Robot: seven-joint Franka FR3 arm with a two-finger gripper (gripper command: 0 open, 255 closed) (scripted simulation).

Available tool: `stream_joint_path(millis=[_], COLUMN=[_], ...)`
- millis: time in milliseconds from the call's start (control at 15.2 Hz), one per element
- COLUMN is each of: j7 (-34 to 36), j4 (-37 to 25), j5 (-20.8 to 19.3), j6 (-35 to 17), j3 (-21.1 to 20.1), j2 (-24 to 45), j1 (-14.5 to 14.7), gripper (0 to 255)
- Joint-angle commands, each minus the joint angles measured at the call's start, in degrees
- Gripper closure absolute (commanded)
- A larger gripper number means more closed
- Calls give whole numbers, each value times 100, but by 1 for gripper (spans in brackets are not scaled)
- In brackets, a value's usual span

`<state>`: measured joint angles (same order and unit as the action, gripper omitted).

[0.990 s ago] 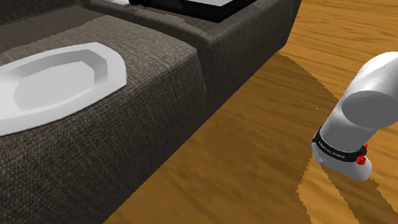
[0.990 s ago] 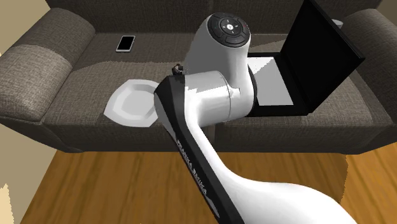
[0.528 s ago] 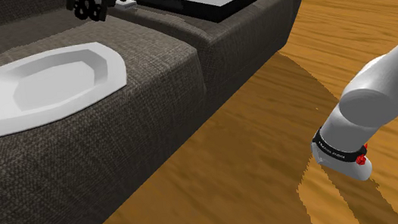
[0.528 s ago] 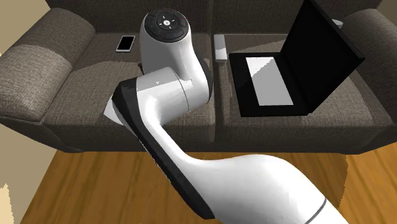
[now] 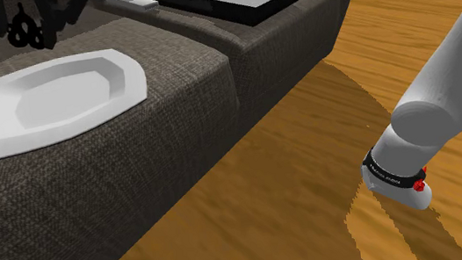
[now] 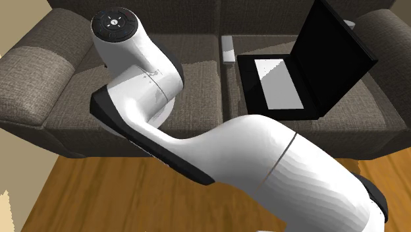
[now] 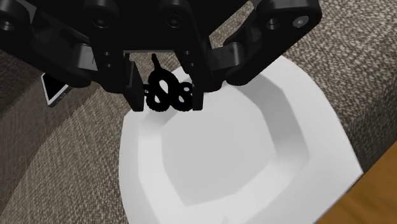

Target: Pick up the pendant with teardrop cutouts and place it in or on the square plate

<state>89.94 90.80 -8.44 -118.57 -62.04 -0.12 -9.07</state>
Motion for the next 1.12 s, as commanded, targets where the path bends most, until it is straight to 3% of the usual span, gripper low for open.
stream_joint_path(millis=[0, 660, 1056], j7=[133, 89, 89], j4=[67, 1001, 1001], j5=[-160, 54, 54], j6=[-120, -961, -961], j3=[-38, 36, 36], j2=[102, -132, -132], j1=[37, -35, -35], gripper=[255, 255, 255])
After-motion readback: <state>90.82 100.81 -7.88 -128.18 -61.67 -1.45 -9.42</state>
